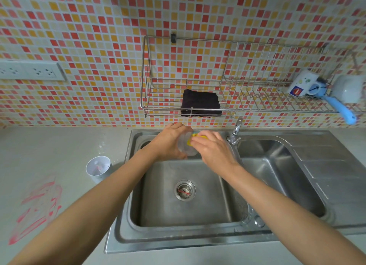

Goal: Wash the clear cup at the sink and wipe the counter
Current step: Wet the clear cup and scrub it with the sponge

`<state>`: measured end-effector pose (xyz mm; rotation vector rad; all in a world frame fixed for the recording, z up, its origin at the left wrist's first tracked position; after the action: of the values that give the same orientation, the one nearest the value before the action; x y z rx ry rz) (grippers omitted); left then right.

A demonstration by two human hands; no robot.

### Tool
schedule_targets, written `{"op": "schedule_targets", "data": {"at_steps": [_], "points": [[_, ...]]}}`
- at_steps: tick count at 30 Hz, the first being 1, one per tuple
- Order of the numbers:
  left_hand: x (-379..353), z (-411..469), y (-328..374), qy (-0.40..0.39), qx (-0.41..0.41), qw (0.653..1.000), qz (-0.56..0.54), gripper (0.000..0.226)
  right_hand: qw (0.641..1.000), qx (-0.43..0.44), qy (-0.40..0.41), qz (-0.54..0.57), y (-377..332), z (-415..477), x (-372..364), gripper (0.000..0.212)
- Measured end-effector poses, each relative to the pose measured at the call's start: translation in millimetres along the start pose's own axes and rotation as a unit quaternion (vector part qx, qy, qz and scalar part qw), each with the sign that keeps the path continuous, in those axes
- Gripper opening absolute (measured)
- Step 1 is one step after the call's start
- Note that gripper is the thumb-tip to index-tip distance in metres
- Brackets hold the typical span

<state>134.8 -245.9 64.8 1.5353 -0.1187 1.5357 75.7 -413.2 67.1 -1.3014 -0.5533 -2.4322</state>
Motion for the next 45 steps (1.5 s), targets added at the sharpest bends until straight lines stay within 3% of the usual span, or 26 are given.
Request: {"op": "schedule_targets", "data": {"at_steps": [2,4,6,9,11,14,17,23,28,34,39,45], "points": [[1.7,0.2,-0.3,0.000,0.002,1.000,0.004,0.085,0.994,-0.053,-0.049,0.084,-9.7,-2.0,-6.9,0.025],[1.5,-0.8,-2.2,-0.005,0.006,1.000,0.012,0.082,0.965,-0.113,-0.142,0.192,-11.0,-1.8,-13.0,0.024],[-1.1,-2.1,-3.6,-0.007,0.003,1.000,0.015,0.080,0.963,-0.103,-0.168,0.186,-5.8,1.0,-10.4,0.025],[-1.3,0.7,1.6,0.001,-0.003,1.000,0.022,0.082,0.996,-0.016,-0.079,0.026,1.7,5.3,-3.6,0.027],[1.1,3.5,2.9,0.001,-0.002,1.000,0.022,0.085,0.998,-0.012,-0.058,0.002,-0.6,4.9,-4.5,0.023],[5.5,2.2,0.5,-0.005,0.012,1.000,0.008,0.087,0.992,-0.057,-0.056,0.094,-8.9,0.0,-6.9,0.023],[3.9,-5.0,-2.9,-0.009,0.021,1.000,-0.009,0.082,0.952,-0.143,-0.128,0.237,-8.6,-5.1,-8.0,0.023],[2.0,-4.9,-1.8,0.003,0.057,0.995,-0.077,0.088,0.992,-0.039,-0.044,0.108,10.7,-2.8,-4.3,0.031],[6.0,-8.1,-9.7,-0.015,0.051,0.996,-0.068,0.088,0.940,-0.147,-0.126,0.281,10.5,-13.6,-5.7,0.026],[3.3,-7.6,-6.2,-0.003,0.063,0.991,-0.115,0.087,0.990,-0.039,-0.030,0.131,8.2,-11.5,-4.6,0.031],[0.4,-12.7,-3.7,0.048,0.089,0.973,-0.207,0.086,0.993,-0.053,0.023,0.101,5.0,-8.5,-4.7,0.027],[2.0,-14.7,-8.4,0.107,0.073,0.975,-0.180,0.089,0.991,-0.053,0.019,0.119,-4.3,4.8,-1.5,0.025]]}}
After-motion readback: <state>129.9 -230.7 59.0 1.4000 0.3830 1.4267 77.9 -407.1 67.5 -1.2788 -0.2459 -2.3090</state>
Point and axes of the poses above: each hand's wrist, its own z-axis towards the middle knuckle, its own x-axis out of the back of the hand, y = z × x, the point moved 2 cm from there along z, towards the middle knuckle, and after that the axes turned 9 degrees about -z, right-handed, at the moved point
